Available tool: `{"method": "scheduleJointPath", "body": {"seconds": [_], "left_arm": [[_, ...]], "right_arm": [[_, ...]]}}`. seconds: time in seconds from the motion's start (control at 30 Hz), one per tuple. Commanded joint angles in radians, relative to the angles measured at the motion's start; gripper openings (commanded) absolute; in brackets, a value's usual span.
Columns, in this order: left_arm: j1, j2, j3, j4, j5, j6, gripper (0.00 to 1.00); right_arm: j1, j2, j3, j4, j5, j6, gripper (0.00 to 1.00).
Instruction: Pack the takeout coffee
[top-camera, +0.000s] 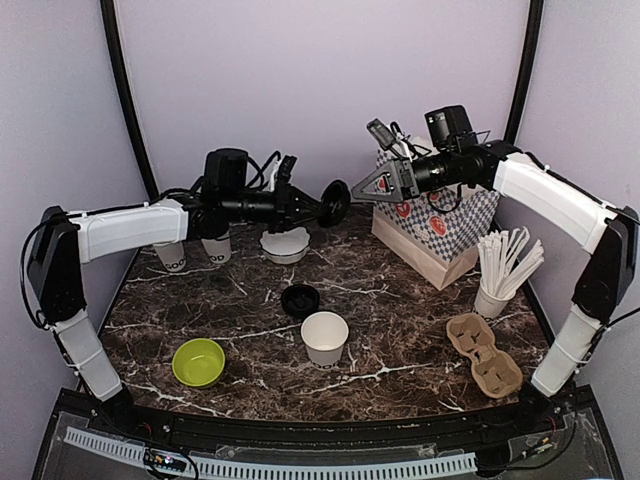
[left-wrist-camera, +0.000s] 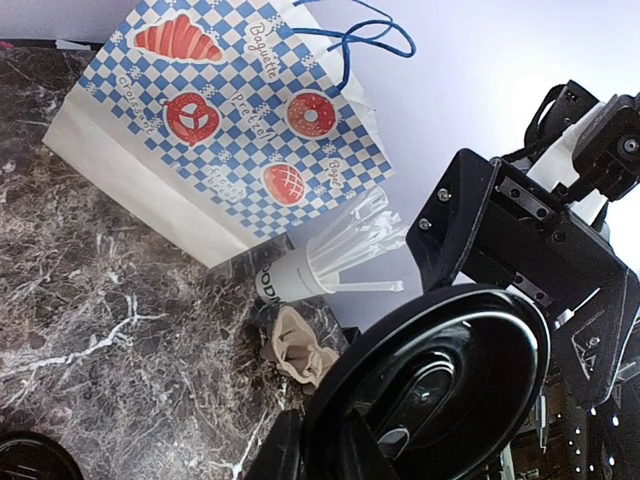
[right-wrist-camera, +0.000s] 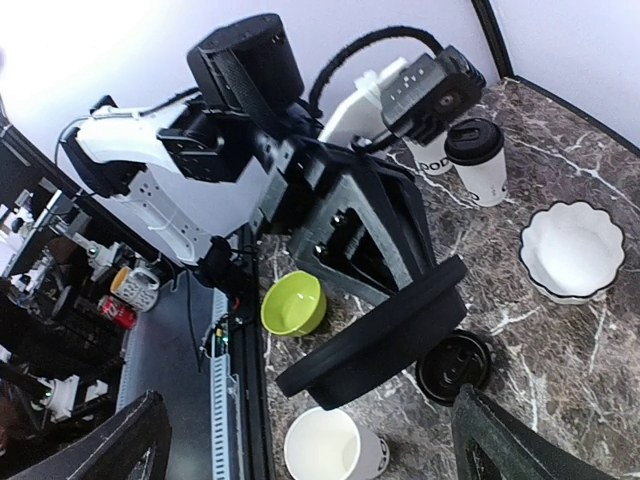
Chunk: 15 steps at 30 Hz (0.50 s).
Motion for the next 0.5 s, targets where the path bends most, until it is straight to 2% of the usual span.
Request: {"method": "scheduleJointPath", "body": {"seconds": [0.0, 0.23, 0.47], "left_arm": [[0.003, -0.035, -0.038, 0.261, 0.075, -0.135, 0.14], [0.004, -0.049, -0.060, 0.334, 0.110, -0.188, 0.12], [0.004, -0.017, -0.080, 0.531, 0.185, -0.330, 0.12]], "right_arm": [[-0.005, 0.015, -0.004, 0.116, -0.094, 0.107, 0.99], [-0.010, -0.002, -0.027, 0.124, -0.098, 0.096, 0.99], [-0.012, 0.003, -0.012, 0.135, -0.125, 0.108, 0.98]]}}
